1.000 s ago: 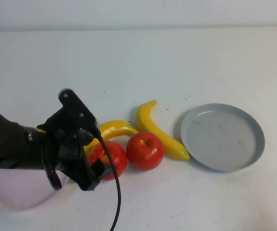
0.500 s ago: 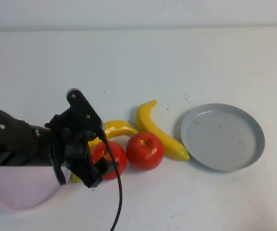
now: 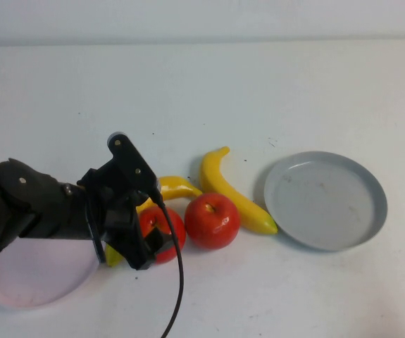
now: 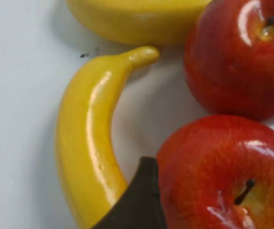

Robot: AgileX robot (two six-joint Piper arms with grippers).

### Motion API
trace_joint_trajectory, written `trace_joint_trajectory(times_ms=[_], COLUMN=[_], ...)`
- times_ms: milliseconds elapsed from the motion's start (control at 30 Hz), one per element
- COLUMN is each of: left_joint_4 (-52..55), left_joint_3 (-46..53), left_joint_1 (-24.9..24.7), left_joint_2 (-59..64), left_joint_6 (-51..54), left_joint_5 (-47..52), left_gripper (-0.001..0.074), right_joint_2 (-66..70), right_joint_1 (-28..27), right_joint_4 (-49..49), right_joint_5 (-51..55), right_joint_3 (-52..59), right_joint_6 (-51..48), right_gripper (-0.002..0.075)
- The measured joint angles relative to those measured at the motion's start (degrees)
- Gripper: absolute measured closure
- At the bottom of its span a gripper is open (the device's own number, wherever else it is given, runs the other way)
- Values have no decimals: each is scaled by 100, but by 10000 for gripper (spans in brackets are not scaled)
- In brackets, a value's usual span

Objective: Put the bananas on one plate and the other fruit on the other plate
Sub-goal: Put one type of fruit in the left plate

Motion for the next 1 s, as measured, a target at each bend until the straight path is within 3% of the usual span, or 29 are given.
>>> trace_joint_trajectory(times_ms=[533,667,1000], left_joint_4=[-263,-263,-126], left_joint_3=[-81,-81,-79], left_joint_1=[0,0,-10], left_joint_2=[324,334,-137], left_joint_6=[233,233,-11], left_joint_5=[-60,-60,368], left_gripper=[69,157,160], right_joint_2=[0,0,0], right_joint_1=[0,0,0], right_joint_4=[0,0,0], right_joint_5=[0,0,0], right_joint_3=[0,0,0], right_joint_6=[0,0,0], right_gripper=[743,743,743])
